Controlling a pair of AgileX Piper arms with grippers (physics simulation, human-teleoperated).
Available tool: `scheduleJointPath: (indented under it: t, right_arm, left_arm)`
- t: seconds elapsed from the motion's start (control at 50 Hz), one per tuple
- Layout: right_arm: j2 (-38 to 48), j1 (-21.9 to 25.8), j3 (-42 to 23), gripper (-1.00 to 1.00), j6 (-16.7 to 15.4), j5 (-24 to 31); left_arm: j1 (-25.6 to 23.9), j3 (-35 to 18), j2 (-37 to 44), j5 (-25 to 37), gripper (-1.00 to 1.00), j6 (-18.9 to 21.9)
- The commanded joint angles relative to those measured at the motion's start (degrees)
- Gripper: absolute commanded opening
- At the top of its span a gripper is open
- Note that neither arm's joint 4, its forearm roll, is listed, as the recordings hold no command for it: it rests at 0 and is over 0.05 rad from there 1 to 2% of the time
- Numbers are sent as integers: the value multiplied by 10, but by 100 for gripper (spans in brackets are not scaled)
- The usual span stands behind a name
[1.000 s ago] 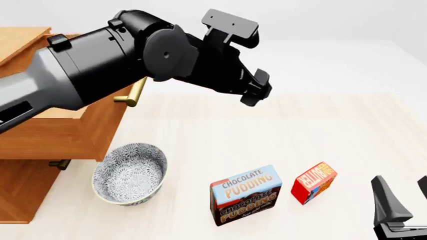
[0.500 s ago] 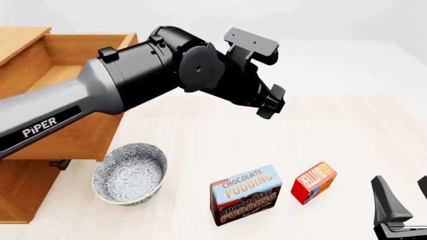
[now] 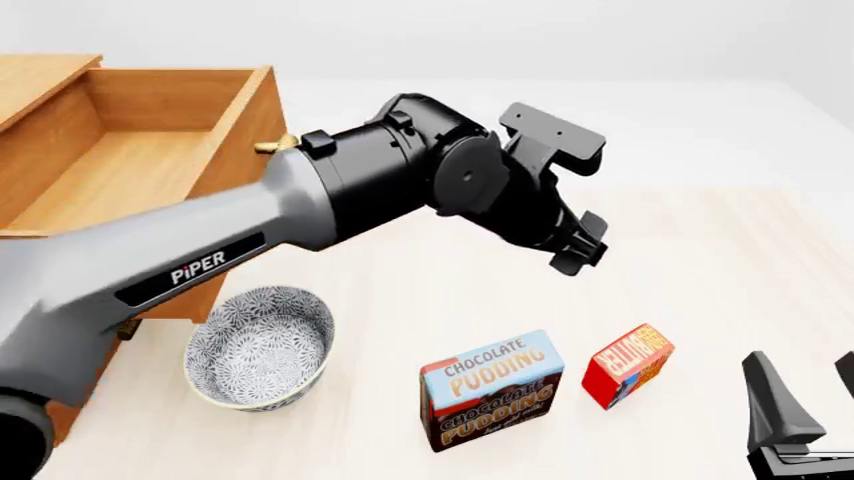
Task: Put the butter at the back in the top drawer of the cabinet and close it.
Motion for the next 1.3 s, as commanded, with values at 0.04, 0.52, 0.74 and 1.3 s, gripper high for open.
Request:
scheduleJointPath:
  t: [0.04,0.52,0.74,1.3]
  right_arm:
    - [0,0,0,100,0,0]
    - [0,0,0,100,0,0]
    - [0,0,0,100,0,0]
    - [0,0,0,100,0,0]
  left_arm:
    - [-22,-37,42,16,100,-3]
    - [-42,-76,98,29,100,-15]
    - [-52,-100,121,39,100,-17]
    - [-70,-176,186,73,100,-22]
